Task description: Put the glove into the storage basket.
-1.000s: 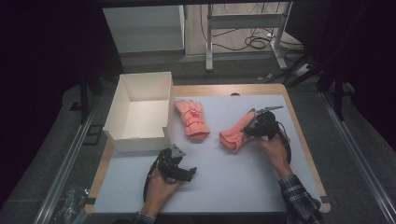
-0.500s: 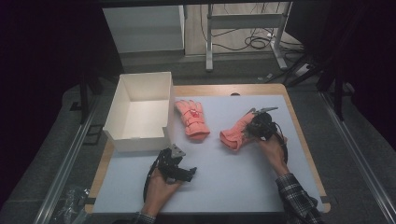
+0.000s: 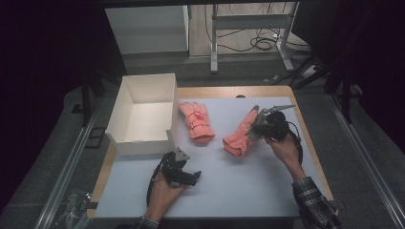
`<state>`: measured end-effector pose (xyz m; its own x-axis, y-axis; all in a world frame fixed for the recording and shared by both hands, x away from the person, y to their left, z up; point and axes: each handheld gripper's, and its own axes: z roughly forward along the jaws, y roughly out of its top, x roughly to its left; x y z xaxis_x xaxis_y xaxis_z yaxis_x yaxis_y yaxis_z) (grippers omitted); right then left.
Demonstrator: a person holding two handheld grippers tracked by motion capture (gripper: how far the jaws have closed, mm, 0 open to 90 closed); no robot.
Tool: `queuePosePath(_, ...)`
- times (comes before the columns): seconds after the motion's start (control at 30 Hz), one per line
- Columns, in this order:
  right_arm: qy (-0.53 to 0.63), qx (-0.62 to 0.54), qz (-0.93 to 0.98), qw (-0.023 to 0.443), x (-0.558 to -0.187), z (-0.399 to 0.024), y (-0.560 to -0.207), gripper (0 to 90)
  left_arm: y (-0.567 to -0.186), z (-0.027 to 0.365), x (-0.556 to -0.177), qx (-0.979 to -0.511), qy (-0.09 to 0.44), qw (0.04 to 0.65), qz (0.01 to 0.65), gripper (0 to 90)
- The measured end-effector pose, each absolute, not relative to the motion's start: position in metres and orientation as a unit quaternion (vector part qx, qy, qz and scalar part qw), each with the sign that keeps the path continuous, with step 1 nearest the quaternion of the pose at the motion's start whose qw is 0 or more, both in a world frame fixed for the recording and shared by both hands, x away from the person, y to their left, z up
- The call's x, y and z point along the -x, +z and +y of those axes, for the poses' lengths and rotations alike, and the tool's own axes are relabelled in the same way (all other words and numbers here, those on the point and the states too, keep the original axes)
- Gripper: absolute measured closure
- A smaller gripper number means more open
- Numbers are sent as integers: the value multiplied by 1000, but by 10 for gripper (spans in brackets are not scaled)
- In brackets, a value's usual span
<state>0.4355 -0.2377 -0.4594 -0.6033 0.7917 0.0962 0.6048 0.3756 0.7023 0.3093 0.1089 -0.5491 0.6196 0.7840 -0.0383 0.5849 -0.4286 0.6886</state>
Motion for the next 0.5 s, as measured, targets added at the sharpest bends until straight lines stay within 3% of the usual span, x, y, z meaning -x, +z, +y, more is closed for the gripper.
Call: queuePosePath(0.5,390,-289,873,41,-407,-233,-446,871,-549,109,-309,-833,146,341,410,9)
